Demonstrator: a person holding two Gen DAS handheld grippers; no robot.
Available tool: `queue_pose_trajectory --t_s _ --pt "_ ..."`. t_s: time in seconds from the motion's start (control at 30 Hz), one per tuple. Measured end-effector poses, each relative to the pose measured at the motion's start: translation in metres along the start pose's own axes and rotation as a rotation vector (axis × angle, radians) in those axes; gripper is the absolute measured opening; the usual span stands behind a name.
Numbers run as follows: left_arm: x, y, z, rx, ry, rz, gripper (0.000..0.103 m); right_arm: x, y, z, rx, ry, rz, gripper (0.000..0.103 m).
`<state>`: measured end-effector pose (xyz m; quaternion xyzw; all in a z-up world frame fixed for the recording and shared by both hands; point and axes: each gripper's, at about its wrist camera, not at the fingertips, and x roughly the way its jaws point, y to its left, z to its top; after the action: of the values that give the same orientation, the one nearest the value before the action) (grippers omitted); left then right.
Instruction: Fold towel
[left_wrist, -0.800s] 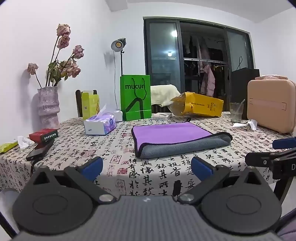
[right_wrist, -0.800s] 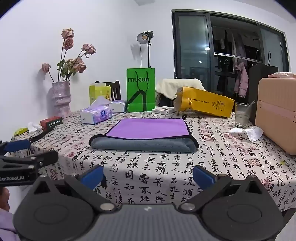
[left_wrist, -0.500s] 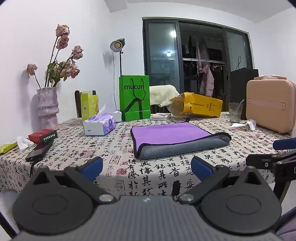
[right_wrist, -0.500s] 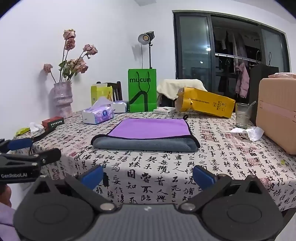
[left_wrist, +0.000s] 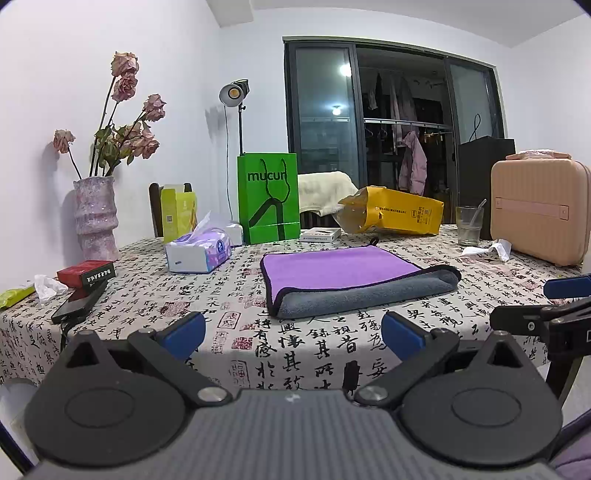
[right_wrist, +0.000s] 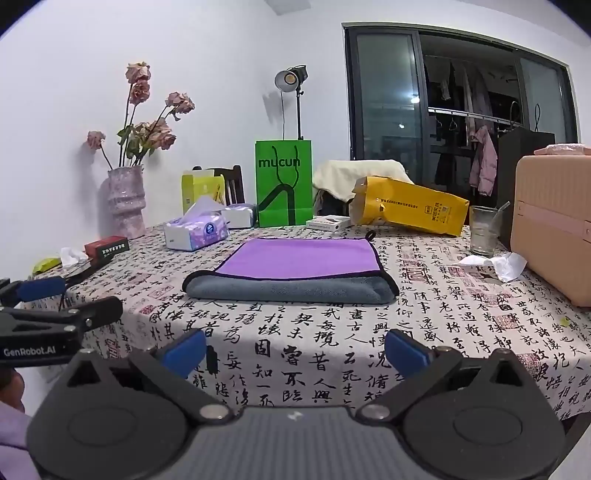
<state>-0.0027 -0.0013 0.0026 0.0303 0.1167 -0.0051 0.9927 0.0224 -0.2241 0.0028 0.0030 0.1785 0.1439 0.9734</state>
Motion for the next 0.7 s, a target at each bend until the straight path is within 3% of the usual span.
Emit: queue_pose_trajectory --t_s 0.7 --pt "-0.0001 -0.0008 0.0001 0.0 0.0 0.001 0.103 -0.0005 -0.0016 -0.0018 0.006 0.002 0.002 0.103"
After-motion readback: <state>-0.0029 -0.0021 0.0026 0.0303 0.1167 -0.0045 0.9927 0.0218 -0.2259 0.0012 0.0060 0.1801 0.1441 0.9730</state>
